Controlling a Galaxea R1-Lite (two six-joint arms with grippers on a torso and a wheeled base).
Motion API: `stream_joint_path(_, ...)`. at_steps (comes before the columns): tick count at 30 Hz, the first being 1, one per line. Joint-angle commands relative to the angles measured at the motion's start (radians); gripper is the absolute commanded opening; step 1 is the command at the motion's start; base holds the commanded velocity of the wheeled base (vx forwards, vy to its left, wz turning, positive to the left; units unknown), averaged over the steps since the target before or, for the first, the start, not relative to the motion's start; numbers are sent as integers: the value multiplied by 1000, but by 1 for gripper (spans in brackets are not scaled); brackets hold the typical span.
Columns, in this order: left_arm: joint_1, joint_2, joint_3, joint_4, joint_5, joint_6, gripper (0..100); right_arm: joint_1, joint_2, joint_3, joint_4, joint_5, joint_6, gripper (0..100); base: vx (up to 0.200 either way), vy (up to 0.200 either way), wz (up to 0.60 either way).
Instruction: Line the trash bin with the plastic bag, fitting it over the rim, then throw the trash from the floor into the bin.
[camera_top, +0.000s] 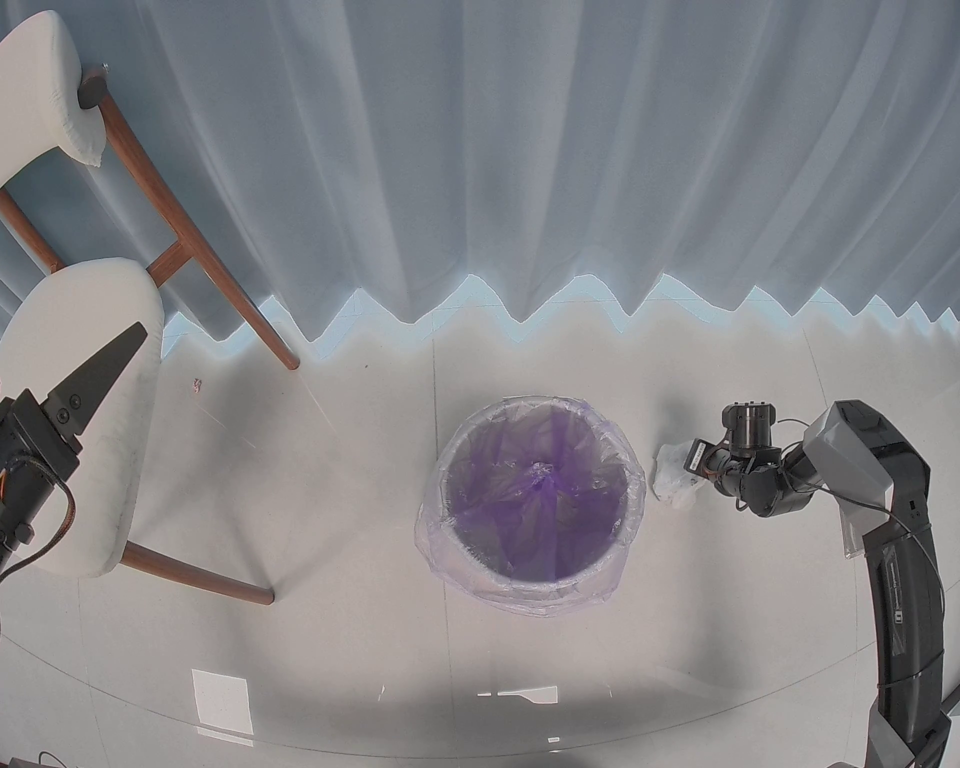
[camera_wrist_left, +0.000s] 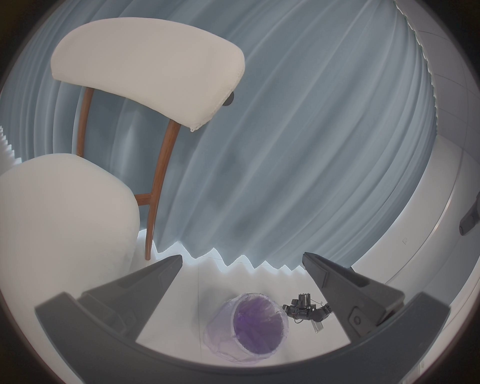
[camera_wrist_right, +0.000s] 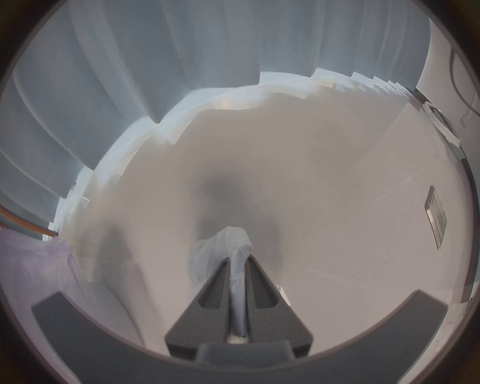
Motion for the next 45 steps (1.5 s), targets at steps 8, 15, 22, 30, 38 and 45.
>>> stream_joint_path(8,0,-114,8,1,-10,-1,100,-49,-463,322,-8,28,24,0,0,0,0)
stream_joint_path(15,0,-211,62,3,-13,-1,100,-24,-813,549,6,53,21,0,0,0,0)
stream_joint_path(22,-6,-341,149,4,-56,-2,100,33,-1089,708,38,56,13,0,0,0,0)
stream_joint_path(30,-18,-645,212,237,-131,-2,100,181,-1399,811,150,56,-21,0,0,0,0)
stream_joint_path(38,-63,-990,211,616,-139,45,100,326,-1477,944,108,48,-110,0,0,0,0)
stream_joint_path(45,-61,-984,280,586,-136,142,100,390,-1434,1029,-34,48,-202,0,0,0,0)
